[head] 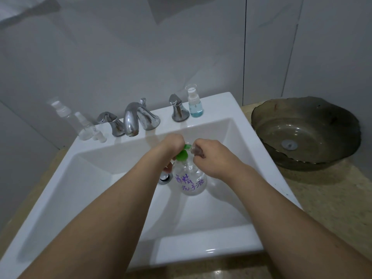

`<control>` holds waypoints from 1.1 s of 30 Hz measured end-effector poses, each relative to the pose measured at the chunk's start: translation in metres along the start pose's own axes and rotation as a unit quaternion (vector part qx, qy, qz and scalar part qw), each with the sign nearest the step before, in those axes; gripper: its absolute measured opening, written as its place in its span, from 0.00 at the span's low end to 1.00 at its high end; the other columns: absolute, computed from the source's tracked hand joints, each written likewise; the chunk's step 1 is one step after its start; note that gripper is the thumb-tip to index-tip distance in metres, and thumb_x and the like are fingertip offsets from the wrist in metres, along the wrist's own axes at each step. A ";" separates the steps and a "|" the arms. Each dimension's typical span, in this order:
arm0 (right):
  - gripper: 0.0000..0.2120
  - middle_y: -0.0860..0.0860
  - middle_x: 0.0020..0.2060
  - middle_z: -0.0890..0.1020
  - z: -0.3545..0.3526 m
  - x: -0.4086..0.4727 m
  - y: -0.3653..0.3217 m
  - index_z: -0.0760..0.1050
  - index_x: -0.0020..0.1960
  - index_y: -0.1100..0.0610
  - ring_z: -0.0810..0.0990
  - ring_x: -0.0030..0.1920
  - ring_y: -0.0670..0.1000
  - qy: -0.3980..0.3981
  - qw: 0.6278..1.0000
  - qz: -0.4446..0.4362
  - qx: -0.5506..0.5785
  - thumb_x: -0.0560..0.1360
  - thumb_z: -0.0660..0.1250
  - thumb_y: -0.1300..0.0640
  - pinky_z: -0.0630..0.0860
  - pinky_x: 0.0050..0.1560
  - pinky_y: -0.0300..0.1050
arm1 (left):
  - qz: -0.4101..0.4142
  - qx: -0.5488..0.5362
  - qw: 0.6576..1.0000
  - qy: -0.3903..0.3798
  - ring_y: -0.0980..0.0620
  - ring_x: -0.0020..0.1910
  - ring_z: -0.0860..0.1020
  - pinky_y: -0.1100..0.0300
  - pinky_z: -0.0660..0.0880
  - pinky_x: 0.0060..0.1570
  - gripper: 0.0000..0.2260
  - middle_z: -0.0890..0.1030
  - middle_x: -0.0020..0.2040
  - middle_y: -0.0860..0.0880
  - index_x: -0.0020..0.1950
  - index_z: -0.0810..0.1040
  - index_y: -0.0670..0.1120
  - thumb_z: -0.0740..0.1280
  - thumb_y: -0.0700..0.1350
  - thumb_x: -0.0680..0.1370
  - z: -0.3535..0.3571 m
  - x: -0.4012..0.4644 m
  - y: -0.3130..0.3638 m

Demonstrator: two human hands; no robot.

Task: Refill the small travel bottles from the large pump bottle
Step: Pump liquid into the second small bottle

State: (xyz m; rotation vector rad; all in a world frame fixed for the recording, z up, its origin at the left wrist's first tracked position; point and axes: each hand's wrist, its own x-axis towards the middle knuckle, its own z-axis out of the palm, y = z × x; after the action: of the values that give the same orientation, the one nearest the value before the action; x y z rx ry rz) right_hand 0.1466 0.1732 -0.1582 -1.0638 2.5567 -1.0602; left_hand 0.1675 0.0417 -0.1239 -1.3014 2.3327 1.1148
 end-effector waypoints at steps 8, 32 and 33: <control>0.07 0.48 0.45 0.77 0.000 0.001 0.000 0.75 0.50 0.55 0.76 0.47 0.51 0.003 1.000 0.005 0.019 0.73 0.62 0.60 0.75 0.49 0.47 | -0.018 0.022 0.999 -0.031 0.39 0.43 0.81 0.45 0.78 0.50 0.17 0.80 0.48 0.42 0.51 0.77 0.39 0.51 0.44 0.76 -0.007 0.001 0.002; 0.09 0.51 0.50 0.79 0.001 0.001 0.002 0.75 0.53 0.56 0.77 0.49 0.53 -0.001 1.000 -0.001 0.002 0.73 0.62 0.59 0.75 0.50 0.48 | -0.015 -0.013 0.999 -0.049 0.33 0.43 0.81 0.37 0.80 0.38 0.18 0.76 0.54 0.38 0.55 0.75 0.36 0.51 0.44 0.76 -0.003 0.011 -0.003; 0.09 0.50 0.49 0.79 0.001 0.001 0.002 0.75 0.53 0.56 0.77 0.49 0.53 0.001 1.000 -0.003 0.000 0.74 0.62 0.59 0.75 0.49 0.47 | -0.017 -0.012 0.998 -0.056 0.32 0.43 0.81 0.37 0.80 0.38 0.17 0.76 0.54 0.38 0.55 0.75 0.37 0.52 0.44 0.76 -0.004 0.011 -0.002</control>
State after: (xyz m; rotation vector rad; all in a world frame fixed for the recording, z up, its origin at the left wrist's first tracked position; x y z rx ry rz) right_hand 0.1453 0.1734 -0.1603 -1.0710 2.5574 -1.0624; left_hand 0.1638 0.0316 -0.1286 -1.2486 2.2165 1.1773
